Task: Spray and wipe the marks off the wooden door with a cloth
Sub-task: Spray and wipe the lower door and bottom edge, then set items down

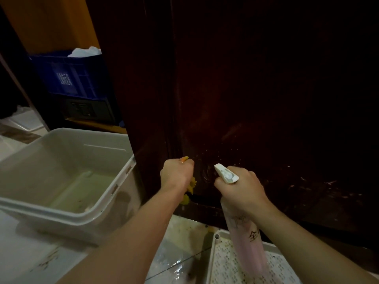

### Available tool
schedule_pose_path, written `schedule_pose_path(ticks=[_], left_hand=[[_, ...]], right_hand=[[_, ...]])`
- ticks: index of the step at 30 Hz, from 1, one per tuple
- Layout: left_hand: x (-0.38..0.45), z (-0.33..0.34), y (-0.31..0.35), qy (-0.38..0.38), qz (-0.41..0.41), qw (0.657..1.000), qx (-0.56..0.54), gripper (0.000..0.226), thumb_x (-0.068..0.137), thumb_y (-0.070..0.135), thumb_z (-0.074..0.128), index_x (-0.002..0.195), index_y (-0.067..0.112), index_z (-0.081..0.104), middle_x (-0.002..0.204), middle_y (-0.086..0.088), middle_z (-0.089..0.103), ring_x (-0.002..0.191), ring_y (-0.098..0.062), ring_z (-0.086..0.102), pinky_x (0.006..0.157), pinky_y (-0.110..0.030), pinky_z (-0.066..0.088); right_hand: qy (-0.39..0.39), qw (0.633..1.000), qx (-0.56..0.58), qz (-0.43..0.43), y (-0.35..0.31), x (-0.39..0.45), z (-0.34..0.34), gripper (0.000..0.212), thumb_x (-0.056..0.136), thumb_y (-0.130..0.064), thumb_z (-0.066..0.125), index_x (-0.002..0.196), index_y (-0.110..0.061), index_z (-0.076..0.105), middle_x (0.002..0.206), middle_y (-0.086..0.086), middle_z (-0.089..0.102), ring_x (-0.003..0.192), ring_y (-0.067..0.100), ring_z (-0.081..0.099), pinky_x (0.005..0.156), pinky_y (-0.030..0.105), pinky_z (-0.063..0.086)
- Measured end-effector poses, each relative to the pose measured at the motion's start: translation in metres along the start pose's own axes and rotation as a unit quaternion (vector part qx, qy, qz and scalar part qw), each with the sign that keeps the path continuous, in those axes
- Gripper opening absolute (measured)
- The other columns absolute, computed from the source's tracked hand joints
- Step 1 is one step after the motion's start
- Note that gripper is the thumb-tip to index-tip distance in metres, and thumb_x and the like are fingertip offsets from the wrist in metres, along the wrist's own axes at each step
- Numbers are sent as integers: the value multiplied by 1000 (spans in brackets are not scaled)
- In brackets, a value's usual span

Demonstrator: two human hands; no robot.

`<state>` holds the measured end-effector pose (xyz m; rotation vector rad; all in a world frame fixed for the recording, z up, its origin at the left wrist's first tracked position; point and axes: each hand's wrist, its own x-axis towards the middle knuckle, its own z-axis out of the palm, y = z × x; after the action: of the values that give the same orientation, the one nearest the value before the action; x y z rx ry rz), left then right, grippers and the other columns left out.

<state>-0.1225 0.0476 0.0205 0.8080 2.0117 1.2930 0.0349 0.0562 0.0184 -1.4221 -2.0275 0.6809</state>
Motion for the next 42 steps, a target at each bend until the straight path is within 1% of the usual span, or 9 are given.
schedule_pose_path(ticks=[3,6,10,15,18,22,27,34,42], left_hand=[[-3,-2,-8,6,44,997,63,28,86,43,64,69,21,61,65,4,64,60,-11,62,52,-25,44],[-4,-8,-7,8,40,997,68,31,82,52,64,92,24,56,87,3,63,76,-12,60,59,-27,44],[-3,-13,-5,-6,15,997,75,51,81,35,68,121,18,41,115,-5,49,93,-19,54,73,-33,45],[-5,-10,-6,35,72,994,71,59,82,20,71,128,14,33,124,-8,46,101,-22,52,79,-34,44],[-5,-9,-5,62,132,988,43,62,82,27,73,128,17,33,123,-6,49,105,-20,53,80,-29,42],[-3,-5,9,79,193,978,-6,59,82,29,72,128,20,35,121,0,38,90,-4,46,67,-9,32],[-4,17,33,67,262,963,0,56,81,5,65,124,16,32,123,-2,27,111,-18,43,91,-28,46],[-3,29,11,102,401,890,190,30,77,-2,63,102,15,57,100,3,49,81,-12,51,65,-22,40],[-2,35,-12,57,273,913,298,24,85,17,64,91,26,43,82,10,48,77,-14,56,58,-28,38]], right_hand=[[-20,1000,12,-19,-1,-1,-1,15,82,-31,57,71,-23,51,67,-3,57,61,17,56,57,38,47],[-2,999,23,-35,-2,-2,-1,13,82,-26,60,75,-21,51,76,-1,57,67,18,56,60,36,48],[52,998,17,-28,2,-3,-2,22,82,-27,60,64,-23,48,64,-4,55,57,14,53,51,29,42],[41,999,2,-17,8,-6,-3,27,77,-31,56,55,-24,42,52,-6,48,46,10,45,45,26,33],[45,999,16,-11,8,-5,-5,22,73,-32,54,57,-25,41,54,-7,49,48,11,47,46,27,34],[37,998,58,-6,10,-4,-7,17,78,-29,59,66,-25,48,65,-4,56,60,16,56,55,35,47],[63,995,74,-12,15,-4,-8,8,79,-23,61,75,-19,56,73,0,60,69,17,58,61,37,49],[78,994,73,-10,27,-5,-7,8,79,-22,63,76,-25,56,75,-3,60,71,15,58,62,36,51],[76,993,85,-11,29,-5,-2,10,77,-19,62,76,-27,56,75,-3,58,69,16,57,60,37,49]])
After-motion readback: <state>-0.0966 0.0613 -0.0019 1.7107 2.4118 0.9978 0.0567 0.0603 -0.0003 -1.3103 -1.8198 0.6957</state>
